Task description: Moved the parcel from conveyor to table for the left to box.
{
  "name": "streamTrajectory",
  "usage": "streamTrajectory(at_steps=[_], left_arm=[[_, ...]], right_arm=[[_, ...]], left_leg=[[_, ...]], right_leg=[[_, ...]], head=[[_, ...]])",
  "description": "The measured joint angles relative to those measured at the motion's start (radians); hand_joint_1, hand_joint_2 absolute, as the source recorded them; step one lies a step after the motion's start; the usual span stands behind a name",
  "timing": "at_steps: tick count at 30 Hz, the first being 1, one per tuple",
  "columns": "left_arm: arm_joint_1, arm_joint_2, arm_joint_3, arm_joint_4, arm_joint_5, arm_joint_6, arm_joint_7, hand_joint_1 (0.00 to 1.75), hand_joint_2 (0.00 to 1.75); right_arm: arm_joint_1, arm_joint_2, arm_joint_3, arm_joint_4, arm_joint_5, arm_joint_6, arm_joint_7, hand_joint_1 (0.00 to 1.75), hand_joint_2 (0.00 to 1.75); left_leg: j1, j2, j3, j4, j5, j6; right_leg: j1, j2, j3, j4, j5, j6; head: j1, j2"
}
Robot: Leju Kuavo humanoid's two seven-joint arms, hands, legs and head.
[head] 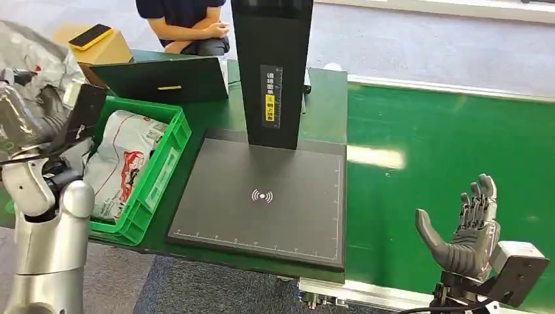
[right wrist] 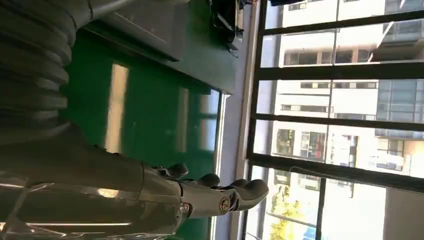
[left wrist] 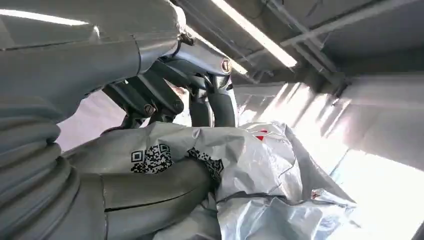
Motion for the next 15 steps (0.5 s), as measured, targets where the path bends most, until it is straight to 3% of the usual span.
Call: streamTrajectory(at_steps=[1,5,11,15], left_arm=[[-0.007,0.001,-0.001,0.026,-0.029,-0.039,0.039,0.0,1.75],[-0.061,0.006,-0.001,0.209,-0.086,-0.144,0.165,0.0,1.75],[-0.152,0.018,-0.028,0.442,-0.134,-0.128,0.312,0.0,1.75],[-0.192,0.034,-0.065,0.533,-0.135,-0.198,0.319,0.0,1.75]], right_arm=[[0.0,0.001,0.0,0.0,0.004,0.003,0.0,0.0,1.75],[-0.001,0.007,0.0,0.0,0.013,0.013,0.0,0.0,1.75],[0.002,0.021,-0.005,0.0,0.016,0.009,0.0,0.0,1.75],[0.001,0.024,-0.009,0.001,0.021,0.009,-0.002,0.0,1.75]], left_leg=[[0.0,0.0,0.0,0.0,0.0,0.0],[0.0,0.0,0.001,0.0,0.0,0.0],[0.0,0.0,0.0,0.0,0.001,-0.001],[0.0,0.0,-0.001,0.0,0.0,-0.001]], right_leg=[[0.0,0.0,0.0,0.0,0.0,0.0],[0.0,0.0,0.0,0.0,0.0,0.0],[0.0,0.0,0.0,0.0,0.0,0.0],[0.0,0.001,-0.001,0.0,0.0,0.0]], head=[[0.0,0.0],[0.0,0.0],[0.0,0.0],[0.0,0.0]])
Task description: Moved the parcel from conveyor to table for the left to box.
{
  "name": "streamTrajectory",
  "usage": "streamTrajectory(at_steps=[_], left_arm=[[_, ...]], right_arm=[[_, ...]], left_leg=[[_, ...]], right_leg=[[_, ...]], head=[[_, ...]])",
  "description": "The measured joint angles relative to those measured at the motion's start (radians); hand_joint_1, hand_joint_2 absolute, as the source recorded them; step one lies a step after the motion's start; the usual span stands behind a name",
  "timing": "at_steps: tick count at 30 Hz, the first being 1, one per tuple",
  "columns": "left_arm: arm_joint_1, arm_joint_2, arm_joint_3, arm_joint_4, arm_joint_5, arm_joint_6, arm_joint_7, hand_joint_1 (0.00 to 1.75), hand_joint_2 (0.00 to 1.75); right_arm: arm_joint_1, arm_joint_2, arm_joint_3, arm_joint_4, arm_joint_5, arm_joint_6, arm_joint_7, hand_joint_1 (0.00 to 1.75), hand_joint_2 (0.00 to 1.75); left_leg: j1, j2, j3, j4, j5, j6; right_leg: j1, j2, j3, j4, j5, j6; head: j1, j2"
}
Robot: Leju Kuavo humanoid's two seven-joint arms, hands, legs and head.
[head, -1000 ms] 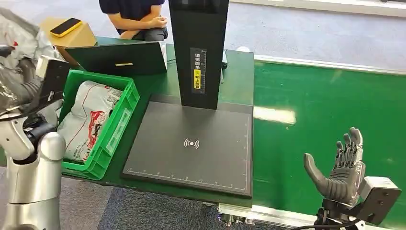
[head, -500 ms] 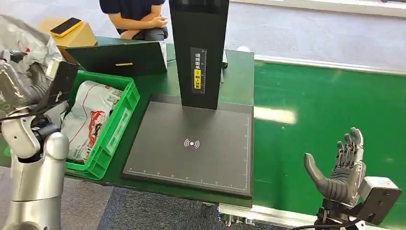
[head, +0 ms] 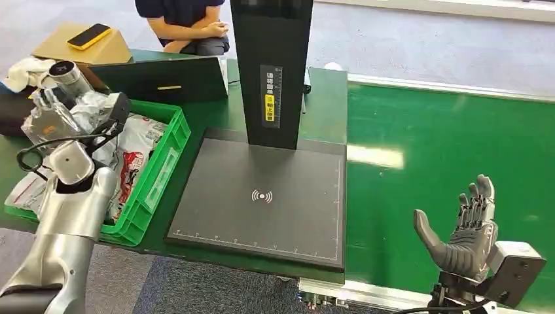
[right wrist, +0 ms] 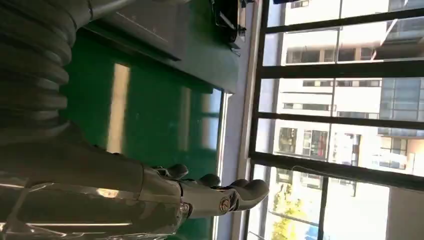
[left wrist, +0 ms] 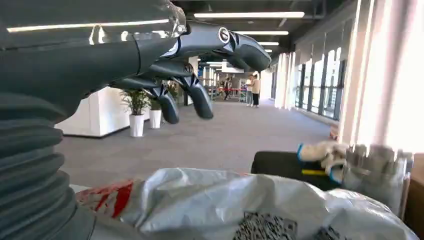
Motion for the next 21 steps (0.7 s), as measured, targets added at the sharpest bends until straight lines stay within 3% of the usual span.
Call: streamTrajectory(at_steps=[7,9,13,16,19,21], left_arm=[[-0.038,0.011,-0.017,0.128,-0.005,-0.068,0.005,0.0,1.75],[-0.038,0.011,-0.016,0.143,-0.005,0.009,0.003,0.0,1.75],[-0.023,0.01,0.006,0.13,0.023,0.337,-0.058,0.0,1.75],[0.03,-0.006,0.048,0.026,0.207,0.431,-0.255,0.0,1.75],[0.085,-0.039,0.093,-0.086,0.54,0.322,-0.483,0.0,1.75],[0.118,-0.054,0.104,-0.147,0.642,0.288,-0.539,0.0,1.75]], right_arm=[[-0.001,0.0,0.001,0.012,0.008,-0.011,-0.004,0.0,1.75],[0.0,0.0,0.001,0.013,0.009,-0.014,-0.004,0.0,1.75],[0.0,0.0,0.003,0.013,0.005,-0.012,-0.002,0.0,1.75],[-0.001,-0.002,0.018,0.013,-0.01,-0.011,0.002,0.0,1.75],[-0.013,-0.005,0.039,0.015,-0.032,-0.014,-0.001,0.0,1.75],[-0.021,-0.007,0.048,0.019,-0.042,-0.02,-0.006,0.0,1.75]], left_leg=[[0.0,0.0,0.0,0.0,0.0,0.0],[0.0,0.0,0.0,0.0,0.0,0.0],[0.0,0.0,0.0,0.0,0.0,0.0],[0.0,0.0,0.0,0.0,0.0,0.0],[0.0,0.0,0.0,0.0,0.0,0.0],[0.0,0.0,0.0,0.0,0.0,0.0]], right_leg=[[0.0,0.0,0.0,0.0,0.0,0.0],[0.0,0.0,0.0,0.0,0.0,0.0],[0.0,0.0,0.0,0.0,0.0,0.0],[0.0,0.0,-0.001,0.0,0.0,0.0],[0.0,0.0,-0.001,0.0,0.0,0.0],[0.0,0.0,0.0,0.0,0.0,0.0]], head=[[0.0,0.0],[0.0,0.0],[0.0,0.0],[0.0,0.0],[0.0,0.0],[0.0,0.0]])
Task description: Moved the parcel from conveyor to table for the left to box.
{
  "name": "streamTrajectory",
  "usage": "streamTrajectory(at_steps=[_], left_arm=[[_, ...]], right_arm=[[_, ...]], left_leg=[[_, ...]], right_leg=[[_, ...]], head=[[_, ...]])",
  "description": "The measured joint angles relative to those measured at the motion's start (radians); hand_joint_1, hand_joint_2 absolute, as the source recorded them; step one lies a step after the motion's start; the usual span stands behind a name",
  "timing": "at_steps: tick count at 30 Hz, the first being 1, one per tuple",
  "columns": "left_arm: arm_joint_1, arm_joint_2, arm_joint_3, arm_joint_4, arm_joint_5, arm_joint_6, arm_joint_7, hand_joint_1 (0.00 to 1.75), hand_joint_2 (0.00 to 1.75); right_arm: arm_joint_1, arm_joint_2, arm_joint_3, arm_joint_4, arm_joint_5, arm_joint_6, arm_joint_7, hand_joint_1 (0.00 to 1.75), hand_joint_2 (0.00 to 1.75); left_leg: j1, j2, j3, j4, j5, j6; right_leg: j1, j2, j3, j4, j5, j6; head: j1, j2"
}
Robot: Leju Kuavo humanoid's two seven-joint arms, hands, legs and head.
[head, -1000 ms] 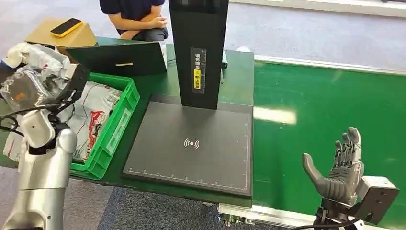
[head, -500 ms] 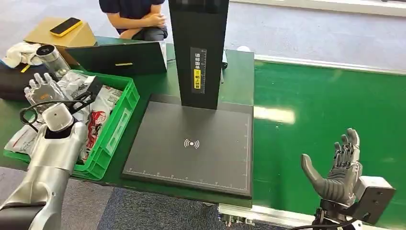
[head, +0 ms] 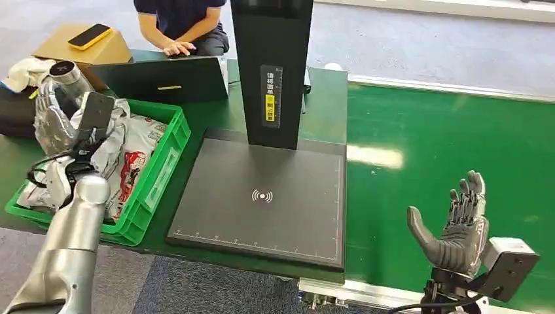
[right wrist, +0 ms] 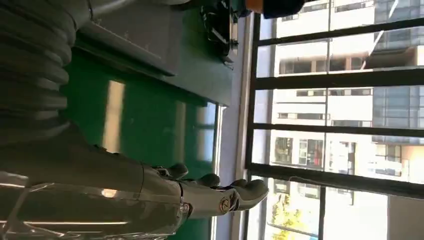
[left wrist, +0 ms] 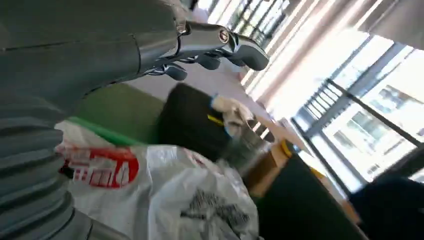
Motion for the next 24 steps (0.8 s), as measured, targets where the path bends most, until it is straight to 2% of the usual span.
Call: streamTrajectory(at_steps=[4,15,18,20,24], left_arm=[[0.074,-0.026,0.018,-0.124,0.247,-0.1,-0.11,0.0,1.75],[0.168,-0.06,0.031,-0.293,0.428,-0.188,-0.15,0.0,1.75],[0.222,-0.091,0.031,-0.355,0.539,-0.265,-0.178,0.0,1.75],[0.266,-0.117,0.026,-0.396,0.636,-0.363,-0.198,0.0,1.75],[0.341,-0.186,-0.011,-0.422,0.7,-0.456,-0.225,0.0,1.75]], right_arm=[[-0.03,-0.003,0.027,0.021,-0.005,-0.027,-0.007,0.0,1.75],[-0.071,-0.004,0.067,0.061,-0.007,-0.034,-0.007,0.0,1.75],[-0.099,-0.004,0.085,0.071,-0.016,-0.024,-0.003,0.0,1.75],[-0.121,-0.003,0.109,0.077,-0.005,-0.005,0.017,0.0,1.75],[-0.165,-0.001,0.163,0.111,0.048,0.045,0.079,0.0,1.75]], left_leg=[[0.0,0.0,0.001,0.0,0.0,0.0],[0.0,0.0,0.0,0.0,0.0,0.0],[0.0,0.0,0.0,0.0,0.0,0.0],[0.0,0.0,0.0,0.0,0.0,0.0],[-0.001,-0.001,0.0,0.0,0.0,0.0]], right_leg=[[0.0,0.0,0.0,0.0,0.0,0.0],[0.0,0.0,0.0,0.0,0.0,0.0],[0.0,0.0,0.0,0.0,0.0,0.0],[0.0,0.0,0.0,0.0,0.0,0.0],[-0.001,-0.001,0.001,0.0,0.0,0.0]], head=[[0.0,0.0],[-0.001,0.0],[0.001,0.0],[0.0,0.0],[0.0,0.0]])
